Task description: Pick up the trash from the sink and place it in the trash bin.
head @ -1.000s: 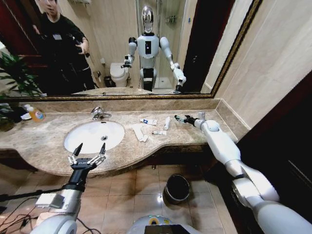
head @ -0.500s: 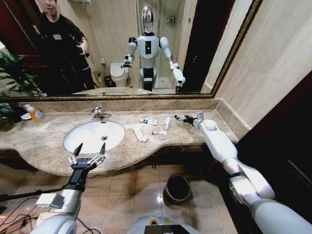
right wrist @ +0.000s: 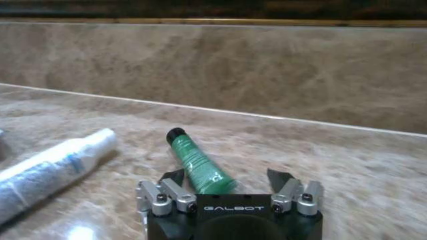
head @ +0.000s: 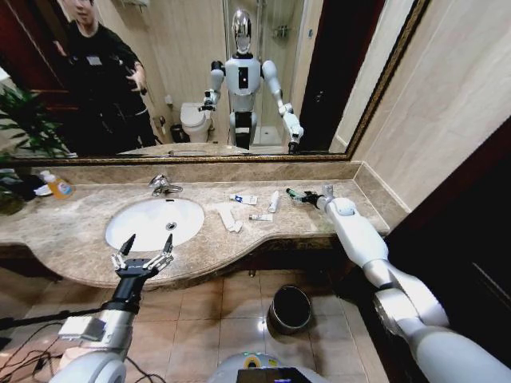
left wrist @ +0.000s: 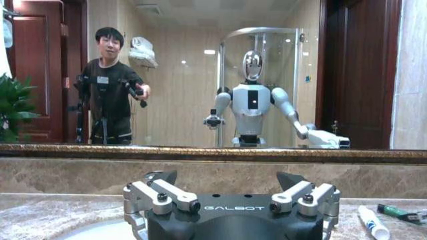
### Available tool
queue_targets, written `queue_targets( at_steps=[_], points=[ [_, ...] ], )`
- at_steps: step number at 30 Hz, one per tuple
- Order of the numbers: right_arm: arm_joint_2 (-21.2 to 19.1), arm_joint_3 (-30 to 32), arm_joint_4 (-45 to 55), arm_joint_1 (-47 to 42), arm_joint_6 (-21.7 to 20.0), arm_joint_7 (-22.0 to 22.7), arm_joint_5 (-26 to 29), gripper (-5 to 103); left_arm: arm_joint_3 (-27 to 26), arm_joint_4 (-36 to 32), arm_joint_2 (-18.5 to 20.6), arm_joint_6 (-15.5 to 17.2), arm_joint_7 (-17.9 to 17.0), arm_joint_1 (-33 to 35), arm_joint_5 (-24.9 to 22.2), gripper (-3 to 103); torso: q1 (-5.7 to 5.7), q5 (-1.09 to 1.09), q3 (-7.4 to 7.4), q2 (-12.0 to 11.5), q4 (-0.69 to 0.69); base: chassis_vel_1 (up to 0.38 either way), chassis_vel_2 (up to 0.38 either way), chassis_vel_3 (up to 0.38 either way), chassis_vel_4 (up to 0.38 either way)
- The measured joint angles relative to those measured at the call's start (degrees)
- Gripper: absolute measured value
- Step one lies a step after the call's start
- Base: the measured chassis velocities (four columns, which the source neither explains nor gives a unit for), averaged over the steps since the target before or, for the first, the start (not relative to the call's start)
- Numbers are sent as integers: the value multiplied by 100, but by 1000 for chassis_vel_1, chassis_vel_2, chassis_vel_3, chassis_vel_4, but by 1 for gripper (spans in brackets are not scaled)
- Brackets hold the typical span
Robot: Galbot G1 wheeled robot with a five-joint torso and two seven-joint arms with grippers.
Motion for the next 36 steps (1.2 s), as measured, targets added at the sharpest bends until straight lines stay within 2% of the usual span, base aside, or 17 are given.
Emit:
queue_targets(
  at_steps=[3, 4, 5, 7, 8, 11, 16, 19, 20, 22, 32, 33, 35, 36],
  points=[
    [-23, 80, 23, -59, 10, 82, 0, 80, 0, 0, 0, 0, 0, 0, 0, 100, 0, 1, -1, 0, 0, 0, 0, 0, 0],
    [-27, 105, 24, -73, 20, 102, 0, 69, 0, 0, 0, 0, 0, 0, 0, 100, -1, 0, -1, 0, 1, 0, 0, 0, 0],
    [-27, 105, 24, -73, 20, 102, 0, 69, 0, 0, 0, 0, 0, 0, 0, 100, -1, 0, -1, 0, 1, 0, 0, 0, 0],
    [-30, 133, 29, -93, 52, 123, 7, 58, 0, 0, 0, 0, 0, 0, 0, 100, 0, -1, -1, 0, 0, 0, 0, 0, 0],
    [-30, 133, 29, -93, 52, 123, 7, 58, 0, 0, 0, 0, 0, 0, 0, 100, 0, -1, -1, 0, 0, 0, 0, 0, 0],
    [-29, 105, 90, -102, 48, 139, 74, 41, 0, 0, 0, 0, 0, 0, 0, 100, 0, 2, 1, 0, 0, 0, 0, 0, 0],
    [-3, 30, 159, -102, 39, 190, 149, 31, 0, 0, 0, 0, 0, 0, 0, 100, 1, 2, 1, 0, 1, 0, 0, 0, 0],
    [16, -35, 273, -120, 31, 333, 258, 15, 0, 0, 0, 0, 0, 0, 0, 100, 1, 0, 1, 0, 2, 0, 0, 0, 0],
    [16, -35, 273, -120, 31, 333, 258, 15, 0, 0, 0, 0, 0, 0, 0, 100, 1, 0, 1, 0, 2, 0, 0, 0, 0],
    [-9, -60, 375, -171, 20, 391, 336, 4, 0, 0, 0, 0, 0, 0, 0, 100, 1, 2, 2, 0, 2, 0, 0, 0, 0],
    [-263, -113, 1001, -439, -125, 447, 599, -1, 0, 0, 0, 0, 0, 0, 0, 100, 1, 0, 1, 0, 0, 0, 0, 0, 0],
    [-279, -159, 1054, -440, -124, 419, 608, 5, 0, 0, 0, 0, 0, 0, 0, 100, 1, 0, 1, 0, 0, 0, 0, 0, 0],
    [-281, -197, 1072, -433, -124, 399, 609, 5, 0, 0, 0, 0, 0, 0, 0, 100, 1, 1, 1, 0, 1, 0, 0, 0, 0],
    [-280, -229, 1072, -420, -124, 382, 609, 10, 0, 0, 0, 0, 0, 0, 0, 100, 1, 1, 1, 0, 1, 0, 0, 0, 0]
  ],
)
